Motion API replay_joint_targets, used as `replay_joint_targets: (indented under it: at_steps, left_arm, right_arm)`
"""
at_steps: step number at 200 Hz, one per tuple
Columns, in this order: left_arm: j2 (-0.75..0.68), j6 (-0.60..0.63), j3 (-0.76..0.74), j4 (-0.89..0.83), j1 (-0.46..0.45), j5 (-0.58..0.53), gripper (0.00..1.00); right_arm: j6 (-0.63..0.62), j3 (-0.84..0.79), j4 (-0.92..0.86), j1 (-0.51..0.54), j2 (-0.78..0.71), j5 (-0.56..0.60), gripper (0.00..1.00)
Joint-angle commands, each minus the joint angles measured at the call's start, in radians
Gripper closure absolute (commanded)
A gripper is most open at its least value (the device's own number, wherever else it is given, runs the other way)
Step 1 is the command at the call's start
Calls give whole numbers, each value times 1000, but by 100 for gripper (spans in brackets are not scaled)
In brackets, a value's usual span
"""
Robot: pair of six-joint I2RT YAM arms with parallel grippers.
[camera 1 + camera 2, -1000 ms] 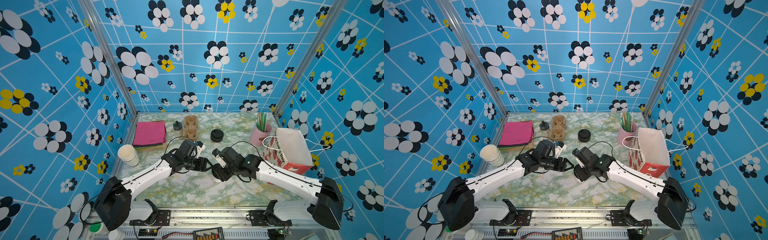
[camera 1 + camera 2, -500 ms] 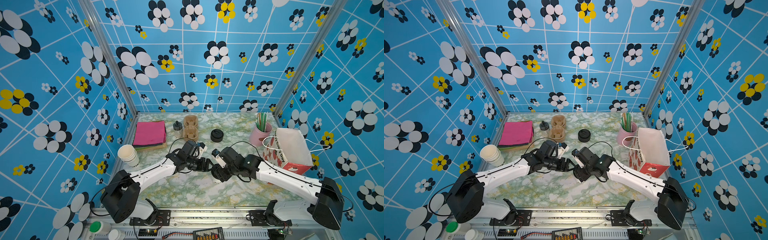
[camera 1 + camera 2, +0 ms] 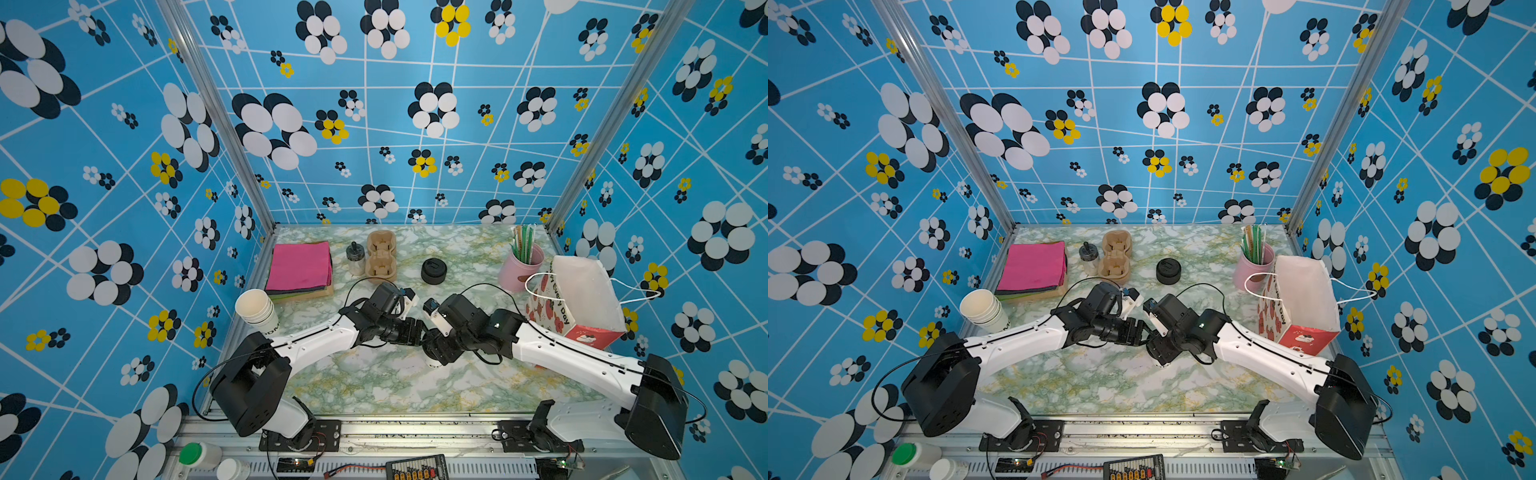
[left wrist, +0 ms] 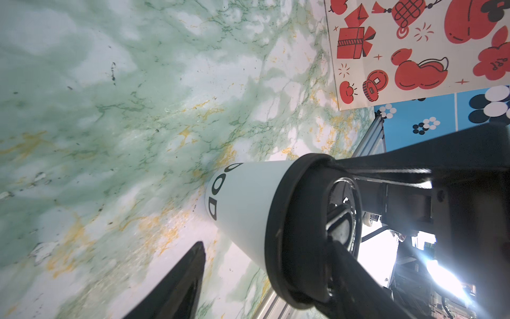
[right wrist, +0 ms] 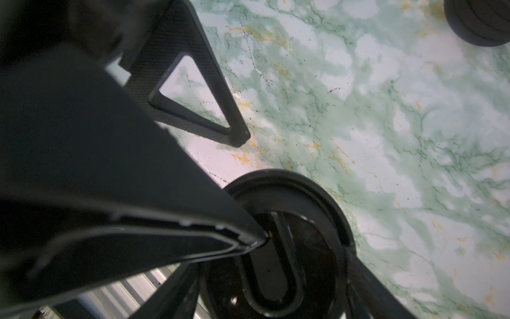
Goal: Pack the takeout coffee
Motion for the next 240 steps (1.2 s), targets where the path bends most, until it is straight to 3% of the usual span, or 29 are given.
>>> replay_joint_targets:
  at_steps: [1, 96, 168, 240]
  left_arm:
    - [34, 68, 26, -146, -27, -77, 29]
    - [56, 125, 74, -292, -70, -174, 30]
    - [30, 121, 117, -290, -73, -163, 28]
    - [43, 112, 184, -263, -72, -136, 25]
  right_arm:
    - [-3, -25, -12, -3, -4, -5, 23]
    - [-6, -10, -9, -3, -86, 77, 14]
    - [13, -39, -27, -4, -175, 149, 7]
    - [63, -62, -63, -9, -172, 230, 6]
